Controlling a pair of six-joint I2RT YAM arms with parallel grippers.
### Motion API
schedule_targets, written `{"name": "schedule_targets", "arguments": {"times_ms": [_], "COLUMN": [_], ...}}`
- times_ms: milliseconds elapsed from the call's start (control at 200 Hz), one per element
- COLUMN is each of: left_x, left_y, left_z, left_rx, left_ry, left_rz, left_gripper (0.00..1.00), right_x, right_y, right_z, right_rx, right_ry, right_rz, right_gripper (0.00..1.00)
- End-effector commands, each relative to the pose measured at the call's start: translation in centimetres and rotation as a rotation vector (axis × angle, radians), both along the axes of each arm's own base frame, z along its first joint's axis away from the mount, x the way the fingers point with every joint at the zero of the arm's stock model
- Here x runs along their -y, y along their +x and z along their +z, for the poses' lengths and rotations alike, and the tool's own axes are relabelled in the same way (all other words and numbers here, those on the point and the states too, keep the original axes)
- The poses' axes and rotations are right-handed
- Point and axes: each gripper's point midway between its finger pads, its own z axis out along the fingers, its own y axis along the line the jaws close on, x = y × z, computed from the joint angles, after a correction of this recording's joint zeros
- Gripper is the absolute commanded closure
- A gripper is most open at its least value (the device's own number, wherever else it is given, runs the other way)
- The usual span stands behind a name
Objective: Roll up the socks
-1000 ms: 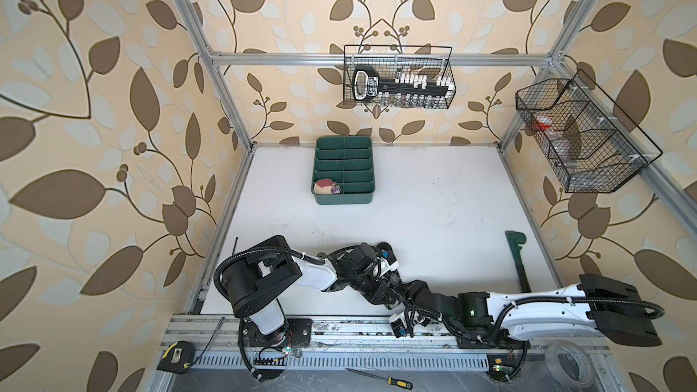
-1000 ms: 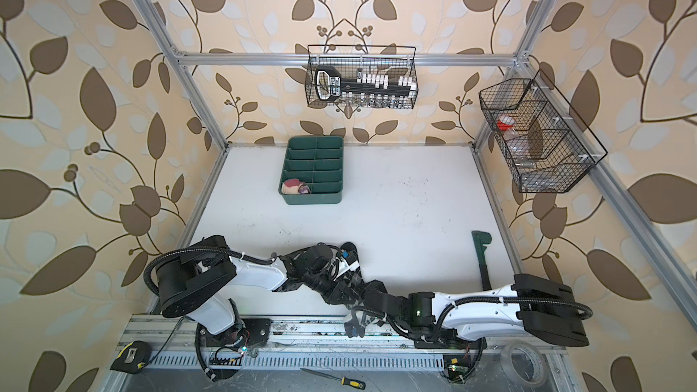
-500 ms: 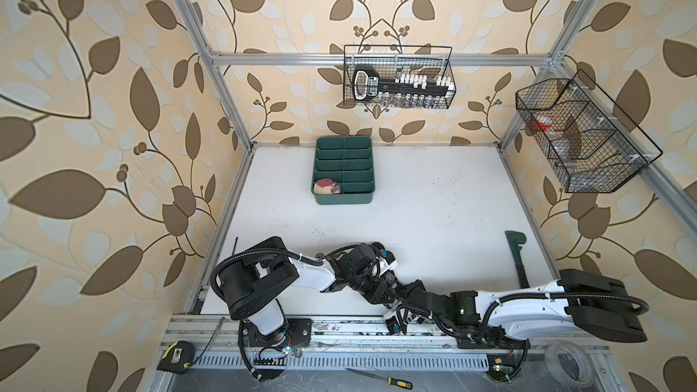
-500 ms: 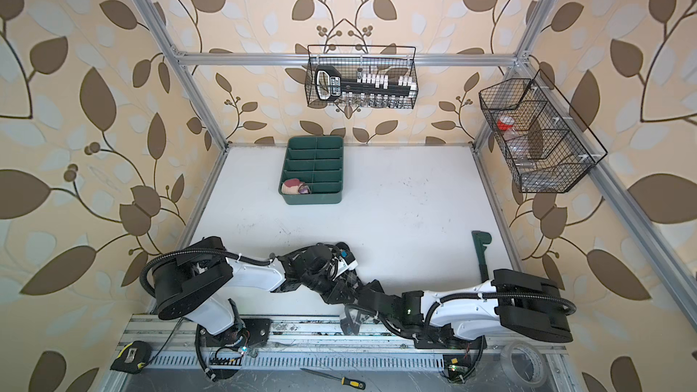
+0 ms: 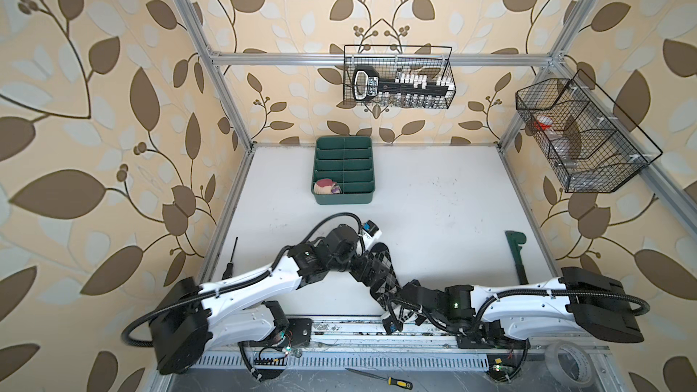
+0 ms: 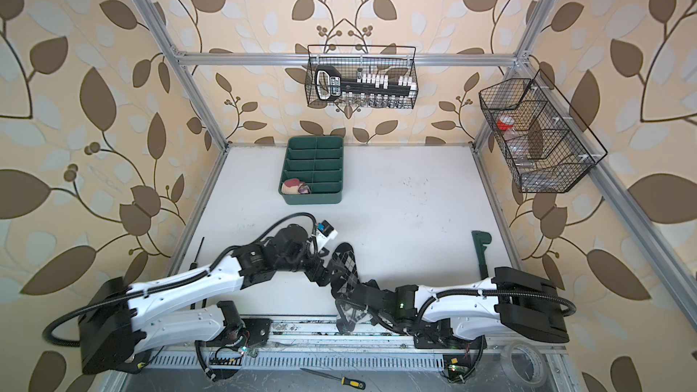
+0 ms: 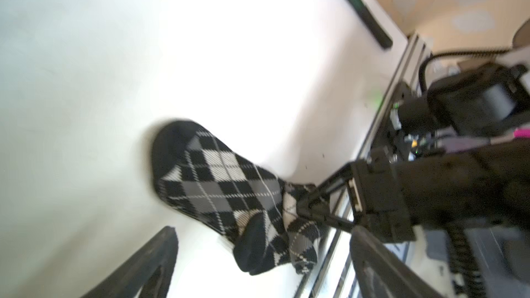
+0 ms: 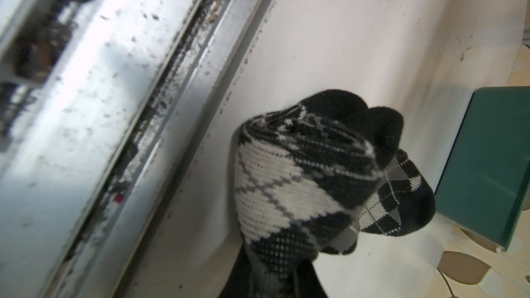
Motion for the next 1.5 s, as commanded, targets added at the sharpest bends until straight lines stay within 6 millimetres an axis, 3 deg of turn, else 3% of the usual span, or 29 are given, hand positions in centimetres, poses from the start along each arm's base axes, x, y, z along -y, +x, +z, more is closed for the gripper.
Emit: {"name": "schedule_targets", "arguments": {"times_ms": [0, 120, 235, 375, 505, 655, 775, 940, 1075, 1245, 1495], "left_x": [-4.8, -6.7, -7.3, -7.1, -7.1, -7.4, -7.6, -7.2, -6.1, -3.9, -2.0], "left_y": [1.6, 0.4, -1.3, -3.3, -5.8, -8.4, -9.0, -9.0, -8.3, -8.9, -8.5], "left_z": [4.0, 9.2, 12.2, 13.1, 12.9, 12.7, 10.5, 6.0, 2.1, -2.8, -6.4], "left_rx": [0.278, 0.520, 0.682, 0.789, 0.827, 0.832, 0.816, 0.834, 0.936, 0.991, 1.027], "left_ry": [0.174, 0.189, 0.182, 0.215, 0.237, 0.214, 0.238, 0.351, 0.531, 0.659, 0.716], "left_rz": [0.044, -0.032, -0.136, -0.313, -0.489, -0.613, -0.659, -0.764, -0.847, -0.923, -0.915], "left_gripper": [0.01, 0.01, 0.01, 0.04, 0.04, 0.06, 0.08, 0.10, 0.14, 0.22, 0.29], "right_x": [1.7, 0.7, -0.3, -1.1, -1.4, -2.4, -3.4, -4.1, -4.3, -4.4, -4.0], "right_y": [-2.4, -2.0, -0.8, 0.0, 0.2, 1.8, 2.3, 2.3, 2.1, 2.4, 2.7], "right_z": [-2.2, -2.0, -1.5, -1.3, -1.2, -0.6, -0.5, -1.5, -2.3, -2.2, -1.5], "right_rx": [-0.178, -0.237, -0.299, -0.479, -0.666, -0.840, -0.971, -1.095, -1.145, -1.178, -1.215], "right_ry": [-0.118, -0.123, -0.123, -0.151, -0.158, -0.108, -0.098, -0.158, -0.189, -0.174, -0.137], "right_rz": [0.001, -0.087, -0.217, -0.383, -0.482, -0.592, -0.643, -0.688, -0.706, -0.722, -0.723], "right_gripper": [0.89, 0.89, 0.89, 0.90, 0.90, 0.91, 0.91, 0.92, 0.93, 0.93, 0.93]}}
